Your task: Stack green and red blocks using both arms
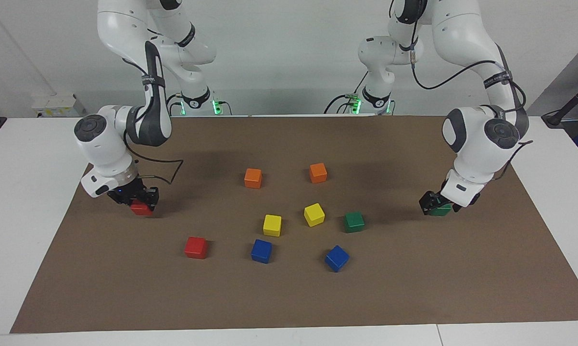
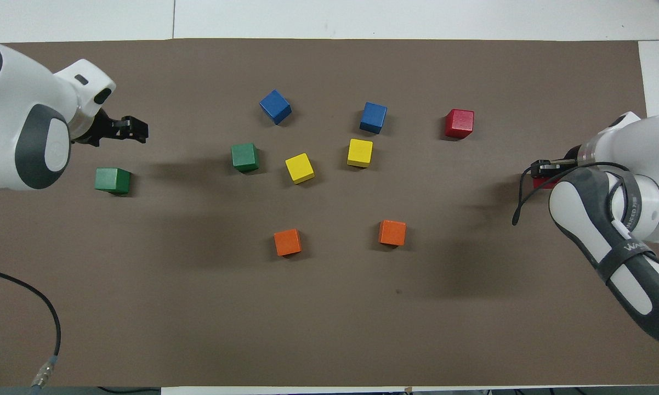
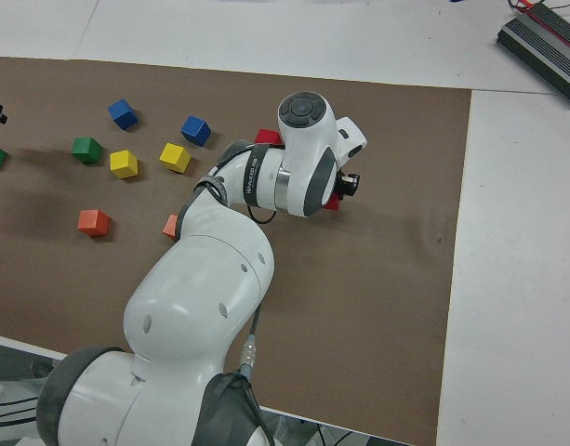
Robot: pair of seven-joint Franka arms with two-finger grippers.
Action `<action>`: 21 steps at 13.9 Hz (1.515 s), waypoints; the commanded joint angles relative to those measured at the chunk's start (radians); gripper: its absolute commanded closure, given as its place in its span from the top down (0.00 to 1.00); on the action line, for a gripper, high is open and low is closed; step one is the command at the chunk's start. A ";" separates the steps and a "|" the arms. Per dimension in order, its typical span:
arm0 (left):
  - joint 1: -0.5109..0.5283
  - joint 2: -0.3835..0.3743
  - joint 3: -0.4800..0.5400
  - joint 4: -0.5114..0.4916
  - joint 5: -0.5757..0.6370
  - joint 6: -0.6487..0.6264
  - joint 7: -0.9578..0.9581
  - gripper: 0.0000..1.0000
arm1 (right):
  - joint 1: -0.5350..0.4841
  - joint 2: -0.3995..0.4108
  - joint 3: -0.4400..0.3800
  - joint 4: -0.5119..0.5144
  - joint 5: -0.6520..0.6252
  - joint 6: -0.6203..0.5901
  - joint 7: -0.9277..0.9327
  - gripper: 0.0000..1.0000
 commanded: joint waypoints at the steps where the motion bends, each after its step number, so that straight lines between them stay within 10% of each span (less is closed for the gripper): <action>1: -0.151 0.083 0.016 0.095 0.005 0.009 -0.274 1.00 | -0.018 0.019 0.013 -0.017 -0.011 0.046 -0.031 0.00; 7: -0.251 0.065 0.016 -0.131 0.025 0.282 -0.387 1.00 | -0.038 0.059 0.013 -0.011 -0.008 0.089 -0.061 0.00; 9: -0.254 0.066 0.015 -0.164 0.025 0.307 -0.393 1.00 | -0.045 0.055 0.013 -0.006 -0.002 0.080 -0.061 1.00; 17: -0.297 0.065 0.016 -0.270 0.025 0.433 -0.424 1.00 | 0.000 0.002 0.011 0.216 -0.044 -0.279 -0.056 1.00; 18: -0.297 0.065 0.016 -0.267 0.022 0.428 -0.439 0.63 | 0.024 0.012 0.011 0.256 -0.049 -0.297 -0.038 1.00; 19: -0.290 0.066 0.015 -0.260 0.019 0.428 -0.482 0.05 | 0.064 0.022 0.011 0.285 -0.051 -0.302 0.031 1.00; 21: -0.285 0.070 0.016 -0.225 0.013 0.393 -0.499 0.00 | 0.151 0.059 0.011 0.372 -0.058 -0.350 0.224 1.00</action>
